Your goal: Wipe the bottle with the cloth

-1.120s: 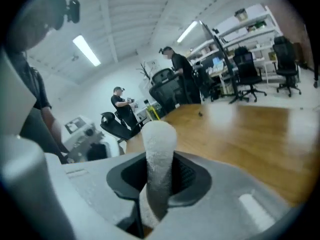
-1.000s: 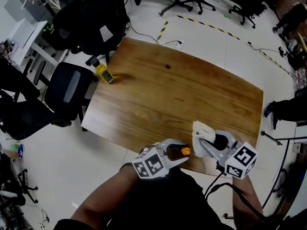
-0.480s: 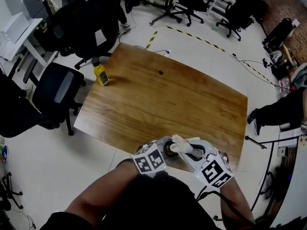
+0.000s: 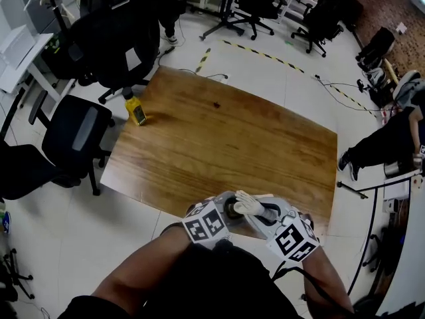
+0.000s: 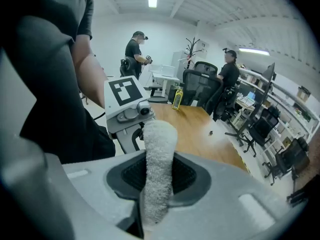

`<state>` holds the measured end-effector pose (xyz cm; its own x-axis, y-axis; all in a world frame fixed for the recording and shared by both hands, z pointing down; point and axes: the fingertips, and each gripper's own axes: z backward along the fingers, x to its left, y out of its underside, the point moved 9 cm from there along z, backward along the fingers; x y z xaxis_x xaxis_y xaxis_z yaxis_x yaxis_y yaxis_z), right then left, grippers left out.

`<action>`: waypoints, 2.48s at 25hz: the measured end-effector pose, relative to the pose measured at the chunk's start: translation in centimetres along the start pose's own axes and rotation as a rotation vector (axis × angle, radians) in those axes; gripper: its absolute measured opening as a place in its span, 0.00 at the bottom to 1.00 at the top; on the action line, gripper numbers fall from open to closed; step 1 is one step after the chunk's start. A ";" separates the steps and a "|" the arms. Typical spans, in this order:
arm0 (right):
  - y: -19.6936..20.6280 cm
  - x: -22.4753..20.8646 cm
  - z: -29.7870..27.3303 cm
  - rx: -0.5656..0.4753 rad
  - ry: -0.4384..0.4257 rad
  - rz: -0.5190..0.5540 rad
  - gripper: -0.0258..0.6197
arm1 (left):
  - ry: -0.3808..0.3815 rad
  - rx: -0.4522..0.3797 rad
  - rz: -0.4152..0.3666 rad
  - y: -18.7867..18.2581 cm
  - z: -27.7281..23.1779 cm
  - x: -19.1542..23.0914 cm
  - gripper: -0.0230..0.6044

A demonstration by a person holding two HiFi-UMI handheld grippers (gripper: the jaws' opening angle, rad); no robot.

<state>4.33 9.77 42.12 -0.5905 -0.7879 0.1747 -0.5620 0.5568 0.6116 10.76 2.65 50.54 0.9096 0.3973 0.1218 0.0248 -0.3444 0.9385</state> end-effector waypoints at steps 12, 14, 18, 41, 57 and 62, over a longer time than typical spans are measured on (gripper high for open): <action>5.0 -0.1 0.0 0.097 0.021 -0.174 0.16 | 0.007 0.007 -0.018 0.5 0.0 0.7 0.28; 5.1 0.0 0.6 0.136 0.041 -0.176 0.16 | 0.006 0.008 -0.015 0.5 0.1 0.8 0.28; 5.5 1.4 3.3 0.116 0.126 -0.291 0.16 | 0.006 0.028 -0.022 0.2 0.1 0.7 0.28; 11.4 13.1 14.8 -0.532 0.267 -0.830 0.16 | -0.391 -0.047 0.323 -1.9 10.1 -13.0 0.06; 13.7 18.1 17.1 -0.600 0.268 -0.906 0.16 | -0.492 -0.061 0.387 -1.7 14.2 -19.2 0.06; 12.4 20.5 15.8 -0.612 0.318 -0.962 0.16 | -0.438 -0.055 0.370 -1.1 15.9 -18.6 0.06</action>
<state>-23.95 4.66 41.07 0.1436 -0.8923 -0.4279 -0.2748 -0.4514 0.8490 0.40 -17.89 42.08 0.9407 -0.1349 0.3112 -0.3390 -0.3441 0.8756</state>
